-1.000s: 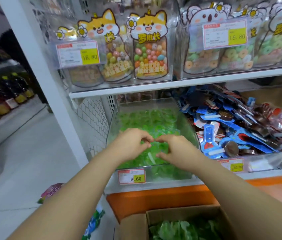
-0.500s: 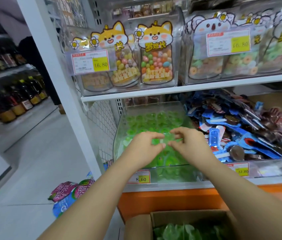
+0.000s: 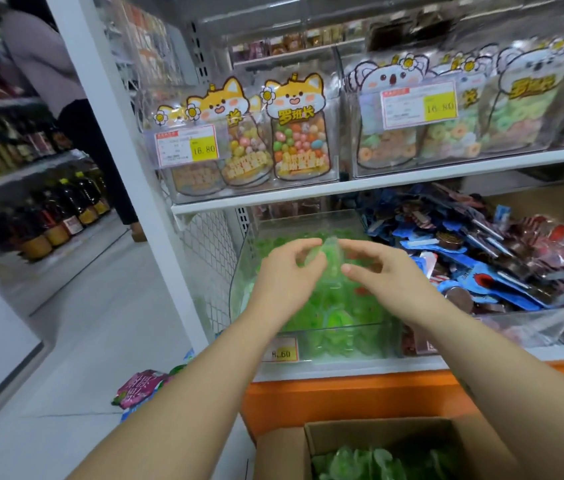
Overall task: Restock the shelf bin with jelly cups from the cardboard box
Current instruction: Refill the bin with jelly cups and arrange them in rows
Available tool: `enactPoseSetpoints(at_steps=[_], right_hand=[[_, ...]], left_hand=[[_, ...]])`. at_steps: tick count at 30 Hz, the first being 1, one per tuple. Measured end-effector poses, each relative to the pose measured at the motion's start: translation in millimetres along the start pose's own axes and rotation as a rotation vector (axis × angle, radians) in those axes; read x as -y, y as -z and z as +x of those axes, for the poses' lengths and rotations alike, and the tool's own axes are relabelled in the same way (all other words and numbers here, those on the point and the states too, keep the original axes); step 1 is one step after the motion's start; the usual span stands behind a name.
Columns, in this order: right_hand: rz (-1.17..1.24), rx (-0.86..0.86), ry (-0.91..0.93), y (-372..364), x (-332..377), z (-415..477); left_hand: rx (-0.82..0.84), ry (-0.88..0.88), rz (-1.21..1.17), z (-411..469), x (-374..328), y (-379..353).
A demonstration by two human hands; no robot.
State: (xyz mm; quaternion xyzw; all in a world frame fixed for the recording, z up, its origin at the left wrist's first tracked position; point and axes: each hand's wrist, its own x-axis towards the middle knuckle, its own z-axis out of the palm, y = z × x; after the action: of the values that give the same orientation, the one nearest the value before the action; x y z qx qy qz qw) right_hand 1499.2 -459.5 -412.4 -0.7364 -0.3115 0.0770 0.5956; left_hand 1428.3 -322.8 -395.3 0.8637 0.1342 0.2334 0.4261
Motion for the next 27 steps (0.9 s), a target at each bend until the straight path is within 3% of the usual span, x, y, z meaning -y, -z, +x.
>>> enactPoseSetpoints(at_steps=[3, 5, 10, 13, 16, 20, 27], right_hand=[[0.021, -0.080, -0.037, -2, -8, 12], [0.048, -0.160, -0.069, -2, -16, 21], [-0.129, -0.269, -0.056, 3, -28, 39], [-0.547, -0.298, -0.020, 17, -28, 39], [-0.823, -0.166, -0.042, 30, -30, 30], [-0.832, -0.119, -0.010, 31, -37, 28], [-0.801, -0.153, 0.024, 33, -46, 31]], left_hand=[[0.124, 0.212, -0.341, 10, 4, -9], [0.138, 0.280, -0.404, 19, 11, -15], [0.183, 0.303, -0.330, 51, 30, -19], [0.120, 0.338, -0.302, 87, 41, -20], [0.098, 0.363, -0.042, 128, 60, -30], [0.164, 0.420, 0.149, 155, 78, -51], [0.205, 0.439, 0.105, 160, 89, -65]])
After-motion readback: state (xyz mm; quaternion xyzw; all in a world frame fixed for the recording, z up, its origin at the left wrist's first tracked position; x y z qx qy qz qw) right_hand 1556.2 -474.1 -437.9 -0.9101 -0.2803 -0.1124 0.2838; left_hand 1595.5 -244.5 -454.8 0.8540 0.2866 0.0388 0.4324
